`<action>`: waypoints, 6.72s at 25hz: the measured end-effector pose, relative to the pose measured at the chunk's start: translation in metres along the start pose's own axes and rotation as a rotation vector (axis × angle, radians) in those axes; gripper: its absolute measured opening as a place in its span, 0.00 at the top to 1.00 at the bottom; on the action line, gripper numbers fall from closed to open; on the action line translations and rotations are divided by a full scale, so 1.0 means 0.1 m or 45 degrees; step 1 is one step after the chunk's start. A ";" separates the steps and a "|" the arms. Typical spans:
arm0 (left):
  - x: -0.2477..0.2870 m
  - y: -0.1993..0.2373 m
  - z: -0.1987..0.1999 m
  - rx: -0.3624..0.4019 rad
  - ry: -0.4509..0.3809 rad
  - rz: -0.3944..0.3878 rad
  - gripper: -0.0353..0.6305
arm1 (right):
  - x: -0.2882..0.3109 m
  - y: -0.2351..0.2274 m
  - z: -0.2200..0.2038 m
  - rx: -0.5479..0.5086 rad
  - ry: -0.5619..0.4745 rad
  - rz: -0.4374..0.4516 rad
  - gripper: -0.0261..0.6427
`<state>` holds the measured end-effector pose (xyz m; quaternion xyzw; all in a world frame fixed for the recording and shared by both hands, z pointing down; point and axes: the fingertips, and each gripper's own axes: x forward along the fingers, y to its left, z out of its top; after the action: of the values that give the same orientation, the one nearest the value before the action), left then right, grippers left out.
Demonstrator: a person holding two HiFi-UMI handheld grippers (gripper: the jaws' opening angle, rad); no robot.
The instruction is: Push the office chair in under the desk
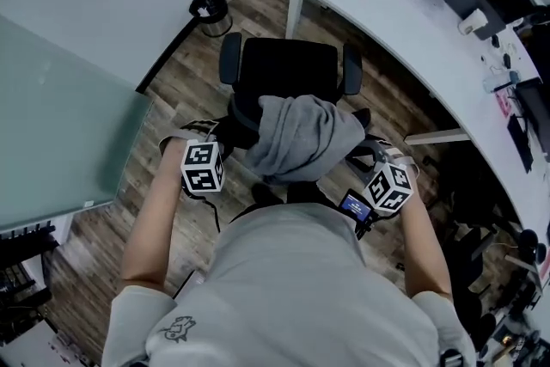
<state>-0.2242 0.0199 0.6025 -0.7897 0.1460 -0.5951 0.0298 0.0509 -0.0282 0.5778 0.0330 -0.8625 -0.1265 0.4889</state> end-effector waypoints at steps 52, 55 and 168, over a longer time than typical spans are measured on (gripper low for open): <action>1.92 3.30 3.63 0.657 -0.195 -0.139 0.76 | -1.11 -2.31 -3.15 0.578 0.220 -0.389 0.77; 2.00 3.52 3.76 0.686 -0.207 -0.146 0.76 | -1.11 -2.48 -3.25 0.597 0.229 -0.403 0.77; -1.05 1.77 2.46 -0.214 -1.396 0.014 0.95 | -1.52 -0.78 0.29 1.031 -0.498 -1.168 0.96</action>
<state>-0.0517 -0.1523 0.3947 -0.9827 0.1602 -0.0829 0.0412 0.0998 -0.0703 0.4173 0.5568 -0.8135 0.0093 0.1675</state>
